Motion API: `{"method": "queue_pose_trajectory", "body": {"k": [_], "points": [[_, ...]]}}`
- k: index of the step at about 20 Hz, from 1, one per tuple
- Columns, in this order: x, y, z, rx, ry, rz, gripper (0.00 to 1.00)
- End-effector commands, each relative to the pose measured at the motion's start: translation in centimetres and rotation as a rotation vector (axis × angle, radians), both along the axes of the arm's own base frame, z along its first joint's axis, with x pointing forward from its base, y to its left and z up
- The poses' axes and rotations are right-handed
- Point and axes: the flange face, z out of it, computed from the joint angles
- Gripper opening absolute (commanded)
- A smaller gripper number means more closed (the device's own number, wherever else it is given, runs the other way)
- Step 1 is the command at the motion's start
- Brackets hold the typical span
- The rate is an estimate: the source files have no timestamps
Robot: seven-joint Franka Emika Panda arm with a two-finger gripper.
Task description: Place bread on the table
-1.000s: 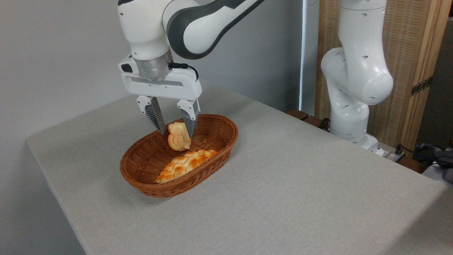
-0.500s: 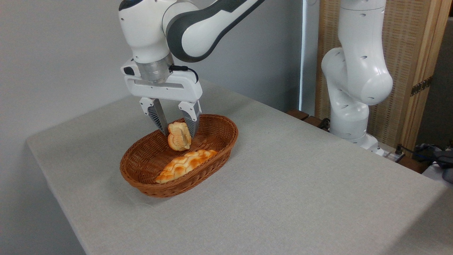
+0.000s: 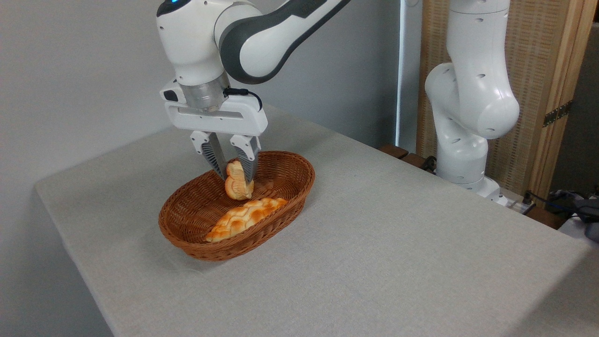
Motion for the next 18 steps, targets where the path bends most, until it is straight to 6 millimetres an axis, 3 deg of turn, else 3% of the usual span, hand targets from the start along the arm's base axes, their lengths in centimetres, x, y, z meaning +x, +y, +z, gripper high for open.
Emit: {"method": "queue_pose_trajectory", "body": {"k": [1,7,13,18], "points": [[0.0,0.0,0.0,-0.008,-0.025,0.004,0.34],[0.0,0.1,0.3,-0.010,-0.028,0.004,0.34],[0.9,1.2,2.7,-0.027,-0.063,-0.007,0.36],[2.4,5.0,5.6,-0.022,-0.095,-0.043,0.37]]}}
